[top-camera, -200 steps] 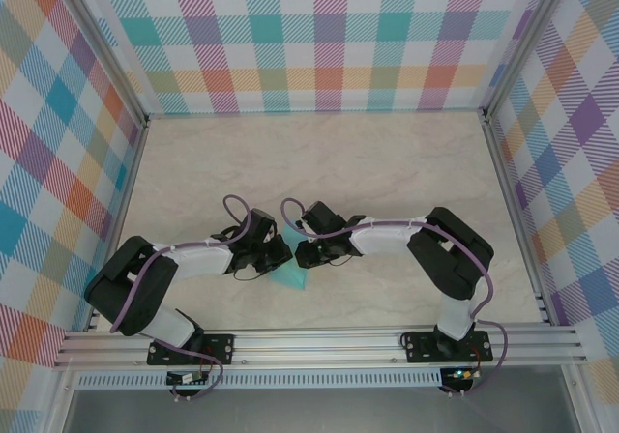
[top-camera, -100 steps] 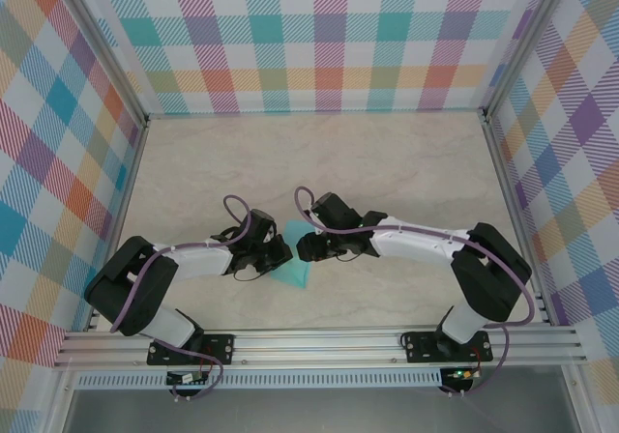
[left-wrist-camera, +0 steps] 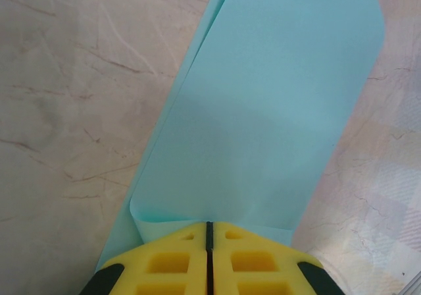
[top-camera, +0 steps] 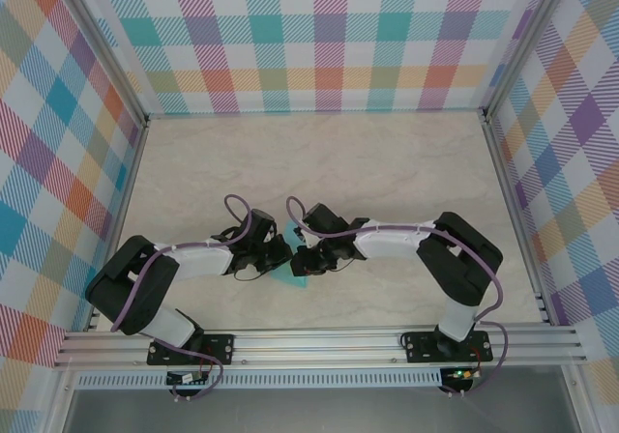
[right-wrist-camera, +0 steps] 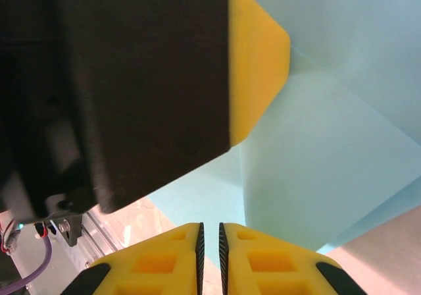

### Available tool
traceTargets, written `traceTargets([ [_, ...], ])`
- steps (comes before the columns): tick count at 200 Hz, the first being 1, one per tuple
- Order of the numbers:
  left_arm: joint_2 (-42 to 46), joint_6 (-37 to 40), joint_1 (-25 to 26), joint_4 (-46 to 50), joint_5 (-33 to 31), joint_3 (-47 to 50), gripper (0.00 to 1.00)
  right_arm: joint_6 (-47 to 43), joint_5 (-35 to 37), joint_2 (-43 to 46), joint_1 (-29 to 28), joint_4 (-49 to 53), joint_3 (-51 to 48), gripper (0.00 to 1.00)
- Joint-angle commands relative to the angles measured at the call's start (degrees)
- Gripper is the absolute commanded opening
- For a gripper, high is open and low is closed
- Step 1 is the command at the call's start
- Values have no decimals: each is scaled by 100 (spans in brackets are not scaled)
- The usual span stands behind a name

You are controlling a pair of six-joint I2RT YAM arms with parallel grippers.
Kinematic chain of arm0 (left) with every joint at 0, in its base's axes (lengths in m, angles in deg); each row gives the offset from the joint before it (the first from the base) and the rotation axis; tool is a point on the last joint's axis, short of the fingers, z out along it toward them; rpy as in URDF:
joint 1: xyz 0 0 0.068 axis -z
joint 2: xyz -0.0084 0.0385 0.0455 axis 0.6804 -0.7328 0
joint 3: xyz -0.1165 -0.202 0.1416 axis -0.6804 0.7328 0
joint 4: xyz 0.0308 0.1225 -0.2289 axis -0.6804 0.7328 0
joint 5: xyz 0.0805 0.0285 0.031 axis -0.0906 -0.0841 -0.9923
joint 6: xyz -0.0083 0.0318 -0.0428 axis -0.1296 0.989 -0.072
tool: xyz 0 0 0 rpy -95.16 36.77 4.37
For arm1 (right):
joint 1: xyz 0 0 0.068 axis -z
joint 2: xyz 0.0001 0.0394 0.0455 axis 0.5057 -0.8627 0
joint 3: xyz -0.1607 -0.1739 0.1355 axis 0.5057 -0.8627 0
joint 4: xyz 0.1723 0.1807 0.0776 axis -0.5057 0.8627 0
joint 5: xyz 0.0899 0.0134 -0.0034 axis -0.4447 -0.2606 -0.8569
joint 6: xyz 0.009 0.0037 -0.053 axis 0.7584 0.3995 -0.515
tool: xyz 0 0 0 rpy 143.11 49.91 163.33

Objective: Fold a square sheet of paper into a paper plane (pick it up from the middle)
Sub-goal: Fold the triangle a second time at the center of the table.

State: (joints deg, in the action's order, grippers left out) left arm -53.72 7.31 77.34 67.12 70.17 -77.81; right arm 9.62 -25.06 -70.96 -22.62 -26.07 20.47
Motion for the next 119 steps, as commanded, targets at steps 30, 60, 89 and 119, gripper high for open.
traceTargets([
  [30,-350,128,-58,567,-278,222,8,0,-123,-320,-26,418,447,18],
  [60,-385,141,-56,585,-270,202,8,-55,42,-389,-27,664,446,18],
  [89,-396,165,-58,620,-288,187,8,-76,49,-389,-27,695,317,18],
  [119,-411,177,-53,625,-288,187,8,-93,142,-411,-27,759,237,18],
])
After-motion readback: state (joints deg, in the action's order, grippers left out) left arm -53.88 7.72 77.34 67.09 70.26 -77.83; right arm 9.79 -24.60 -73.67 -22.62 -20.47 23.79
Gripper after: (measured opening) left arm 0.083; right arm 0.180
